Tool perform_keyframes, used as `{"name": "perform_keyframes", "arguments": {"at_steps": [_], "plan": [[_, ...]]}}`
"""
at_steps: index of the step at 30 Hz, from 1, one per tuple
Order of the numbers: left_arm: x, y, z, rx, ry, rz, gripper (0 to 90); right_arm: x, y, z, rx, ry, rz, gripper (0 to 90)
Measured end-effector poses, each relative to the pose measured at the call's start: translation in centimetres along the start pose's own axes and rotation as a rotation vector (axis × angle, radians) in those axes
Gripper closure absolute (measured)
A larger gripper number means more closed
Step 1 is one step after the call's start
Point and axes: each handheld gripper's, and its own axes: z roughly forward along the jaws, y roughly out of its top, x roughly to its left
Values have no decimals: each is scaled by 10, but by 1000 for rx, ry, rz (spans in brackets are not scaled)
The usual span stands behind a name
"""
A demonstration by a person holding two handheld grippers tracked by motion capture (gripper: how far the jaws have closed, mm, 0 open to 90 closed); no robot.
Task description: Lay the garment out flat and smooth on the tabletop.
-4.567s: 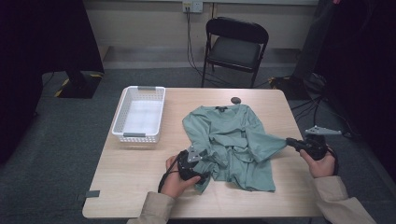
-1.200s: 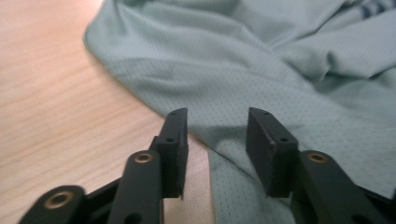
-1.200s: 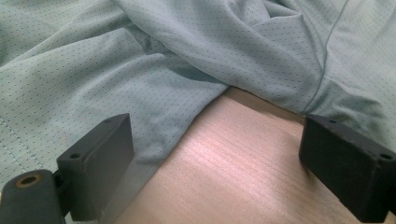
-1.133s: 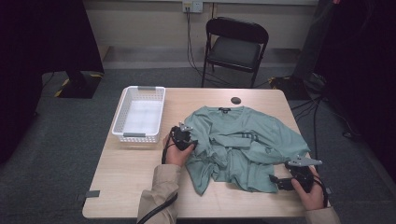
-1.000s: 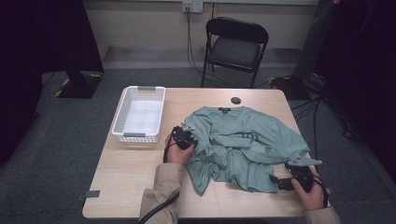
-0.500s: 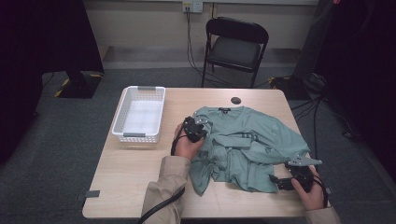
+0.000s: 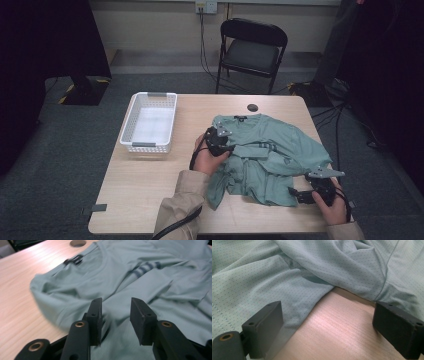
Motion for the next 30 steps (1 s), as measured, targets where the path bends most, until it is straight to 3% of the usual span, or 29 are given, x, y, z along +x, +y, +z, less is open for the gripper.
{"name": "perform_keyframes", "arguments": {"at_steps": [6,8,12,14,16,17,21,25,30], "plan": [[12,-27,-18,-14,15,-79,597,0,0,0,0,0,0,83],[14,-43,-22,-2,-11,-119,580,0,0,0,0,0,0,82],[14,-54,-19,8,-47,-133,637,0,0,0,0,-1,0,82],[9,-55,-16,18,-92,-106,804,0,0,0,0,-2,1,82],[7,-53,-15,25,-109,-100,873,0,0,0,0,-2,1,82],[4,-50,-14,27,-124,-94,873,0,0,0,0,-2,1,82],[-5,-35,-16,26,-119,-31,881,0,0,0,0,-2,1,82],[-17,-16,-21,3,-123,5,881,0,0,0,0,-2,1,81],[-30,-3,-23,-10,-159,26,877,0,0,0,0,-2,1,81]]}}
